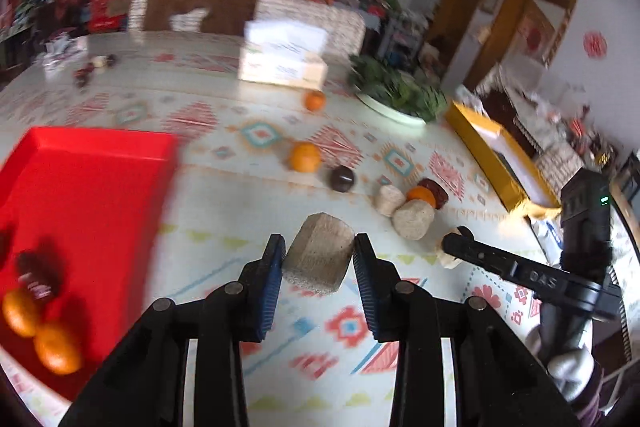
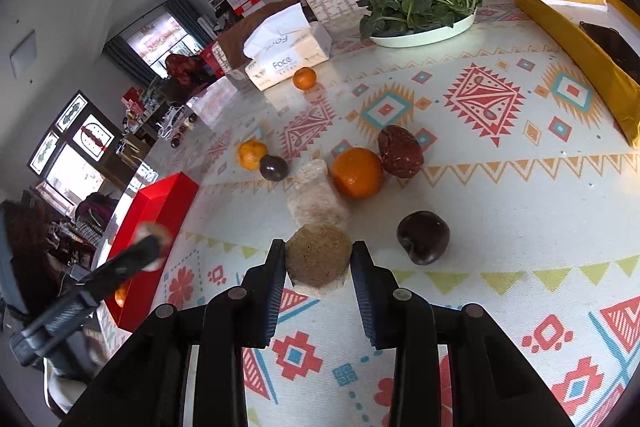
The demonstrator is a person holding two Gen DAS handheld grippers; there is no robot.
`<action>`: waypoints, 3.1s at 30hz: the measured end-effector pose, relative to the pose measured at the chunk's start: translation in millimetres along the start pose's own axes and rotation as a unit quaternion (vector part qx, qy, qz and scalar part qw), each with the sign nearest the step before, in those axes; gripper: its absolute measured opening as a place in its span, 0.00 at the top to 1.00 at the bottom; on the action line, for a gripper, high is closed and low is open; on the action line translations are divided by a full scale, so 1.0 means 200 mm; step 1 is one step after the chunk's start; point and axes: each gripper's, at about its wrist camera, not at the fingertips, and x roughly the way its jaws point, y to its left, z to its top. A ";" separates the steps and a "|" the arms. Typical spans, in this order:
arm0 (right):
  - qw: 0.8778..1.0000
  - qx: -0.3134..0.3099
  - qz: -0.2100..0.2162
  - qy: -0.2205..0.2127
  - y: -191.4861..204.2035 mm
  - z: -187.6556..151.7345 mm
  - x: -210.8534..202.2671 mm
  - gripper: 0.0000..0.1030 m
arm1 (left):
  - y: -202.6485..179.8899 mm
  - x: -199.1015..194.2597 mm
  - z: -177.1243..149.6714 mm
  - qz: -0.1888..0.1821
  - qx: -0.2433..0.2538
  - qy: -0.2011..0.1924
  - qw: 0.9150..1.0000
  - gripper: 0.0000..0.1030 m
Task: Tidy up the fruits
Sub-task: 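Carry both beige pieces into the red tray and open both tools, then grasp another beige block with the left tool while the right tool grasps a dark plum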
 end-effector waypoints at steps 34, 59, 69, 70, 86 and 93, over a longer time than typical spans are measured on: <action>0.968 -0.189 0.054 0.157 1.36 -0.14 0.84 0.65 | 1.21 -0.20 0.15 0.116 -0.150 0.015 0.982 0.67; 0.993 -0.105 0.043 0.033 1.00 0.09 0.25 0.24 | 0.76 -0.49 0.18 -0.154 -0.244 0.009 0.957 0.16; 0.999 0.032 -0.032 -0.019 0.13 0.16 -0.24 0.24 | 0.25 -0.33 0.14 -0.172 -0.174 0.046 0.968 0.16; 0.998 0.039 -0.043 -0.020 0.06 0.16 -0.27 0.24 | 0.21 -0.28 0.12 -0.168 -0.173 0.055 0.969 0.16; 0.994 -0.047 -0.095 0.019 -0.09 0.06 -0.06 0.48 | -0.15 0.19 0.07 -0.107 -0.077 0.112 0.985 0.39; 0.993 -0.053 -0.110 0.005 -0.12 0.04 -0.05 0.77 | -0.27 0.40 0.05 -0.098 -0.069 0.137 0.983 0.40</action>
